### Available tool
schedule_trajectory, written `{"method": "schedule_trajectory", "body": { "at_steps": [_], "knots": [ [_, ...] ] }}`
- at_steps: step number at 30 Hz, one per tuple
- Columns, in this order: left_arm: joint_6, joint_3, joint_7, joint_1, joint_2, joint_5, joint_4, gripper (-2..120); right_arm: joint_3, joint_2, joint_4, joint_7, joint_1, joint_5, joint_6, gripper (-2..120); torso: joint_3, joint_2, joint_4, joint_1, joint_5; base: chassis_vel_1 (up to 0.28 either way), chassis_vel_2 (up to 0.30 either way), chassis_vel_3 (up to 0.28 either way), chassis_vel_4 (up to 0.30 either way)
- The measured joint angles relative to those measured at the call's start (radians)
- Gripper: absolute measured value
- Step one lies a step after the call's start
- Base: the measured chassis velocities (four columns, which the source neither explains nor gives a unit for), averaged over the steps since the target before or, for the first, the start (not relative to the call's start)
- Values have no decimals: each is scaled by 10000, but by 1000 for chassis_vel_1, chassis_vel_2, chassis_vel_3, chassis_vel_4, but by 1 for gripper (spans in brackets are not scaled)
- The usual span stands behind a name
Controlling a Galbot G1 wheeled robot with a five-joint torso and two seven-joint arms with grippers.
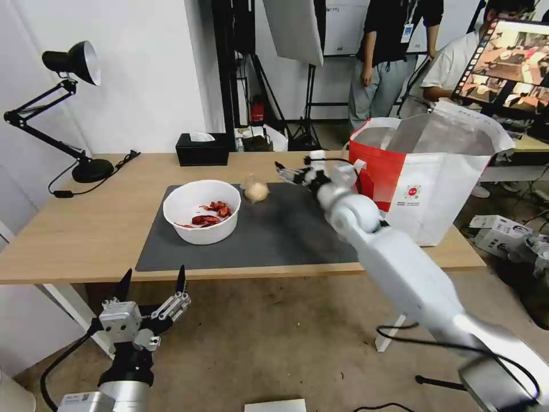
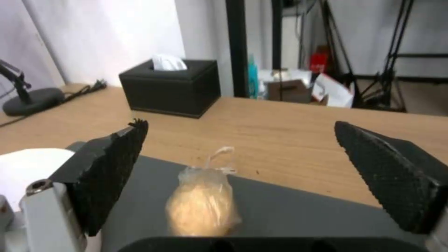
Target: Pick up the trash from the table and place it into the takeout bag.
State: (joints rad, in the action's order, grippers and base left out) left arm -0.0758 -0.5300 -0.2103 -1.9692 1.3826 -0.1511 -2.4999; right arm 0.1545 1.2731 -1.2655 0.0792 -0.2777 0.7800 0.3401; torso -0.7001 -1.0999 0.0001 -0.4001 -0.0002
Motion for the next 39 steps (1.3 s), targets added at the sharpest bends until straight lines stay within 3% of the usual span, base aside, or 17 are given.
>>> {"method": "schedule_trajectory", "body": {
  "at_steps": [3,16,24,39],
  "knots": [
    [-64,-44,-7,-1,-3,-9,0,100,134,545,1419,-666,746,-328,140,100,0,0,-1,0,-1,0,0,0,0],
    [-87,-72,-9,11,-21,-27,0,100,320,2285,5075,-2515,2118,-1120,423,100,1,0,-2,0,0,0,0,0,0],
    [-117,-63,-9,17,-7,-31,0,100,-20,2959,6224,-2630,2086,-1977,378,100,0,-1,0,1,2,0,0,0,0],
    [-205,-13,-10,-12,38,70,0,100,-354,3003,7053,-3253,2037,-2362,51,98,1,-2,-2,1,2,0,0,0,0]
  ]
}}
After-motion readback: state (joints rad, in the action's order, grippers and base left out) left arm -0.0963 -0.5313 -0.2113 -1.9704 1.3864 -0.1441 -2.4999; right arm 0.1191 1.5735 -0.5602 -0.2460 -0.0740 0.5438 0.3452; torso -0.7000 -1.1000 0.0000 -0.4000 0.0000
